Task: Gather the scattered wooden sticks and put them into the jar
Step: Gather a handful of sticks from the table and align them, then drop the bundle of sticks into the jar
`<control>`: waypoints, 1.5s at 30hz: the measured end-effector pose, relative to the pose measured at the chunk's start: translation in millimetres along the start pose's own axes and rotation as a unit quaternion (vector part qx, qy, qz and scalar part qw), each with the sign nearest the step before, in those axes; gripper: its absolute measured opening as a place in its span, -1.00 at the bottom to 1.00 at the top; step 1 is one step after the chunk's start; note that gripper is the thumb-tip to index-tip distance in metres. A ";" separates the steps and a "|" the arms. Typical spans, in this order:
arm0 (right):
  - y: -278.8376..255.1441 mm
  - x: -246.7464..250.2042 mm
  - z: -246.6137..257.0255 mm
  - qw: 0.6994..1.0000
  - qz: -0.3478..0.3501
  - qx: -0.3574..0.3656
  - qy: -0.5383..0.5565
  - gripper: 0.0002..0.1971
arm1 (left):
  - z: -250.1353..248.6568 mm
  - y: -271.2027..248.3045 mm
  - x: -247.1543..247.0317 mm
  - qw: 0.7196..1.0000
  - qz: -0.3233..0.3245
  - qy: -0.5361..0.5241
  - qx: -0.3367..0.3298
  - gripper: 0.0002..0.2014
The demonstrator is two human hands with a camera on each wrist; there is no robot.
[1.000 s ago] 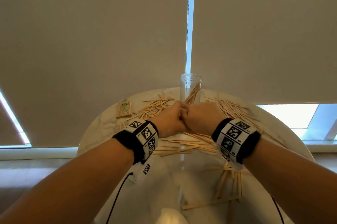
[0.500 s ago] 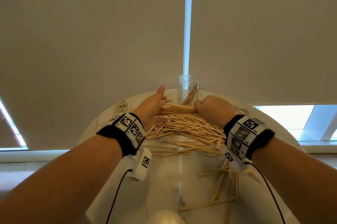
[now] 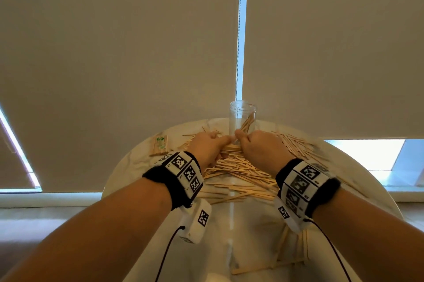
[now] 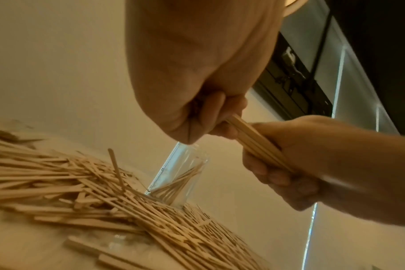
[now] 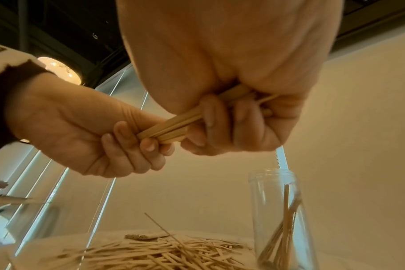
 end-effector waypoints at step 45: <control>277.5 -32.8 -47.5 0.932 0.107 0.030 -0.345 -0.60 | -28.7 241.1 -64.7 0.925 0.071 0.365 -0.080 0.01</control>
Point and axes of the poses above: each hand's wrist, its own y-axis towards the middle knuckle, its own x-axis out of the back of the hand, z = x × y, the point moved 7 cm from there along y, towards the middle knuckle, and after that the axes turned 9 degrees about -y, right-handed, at the moved point
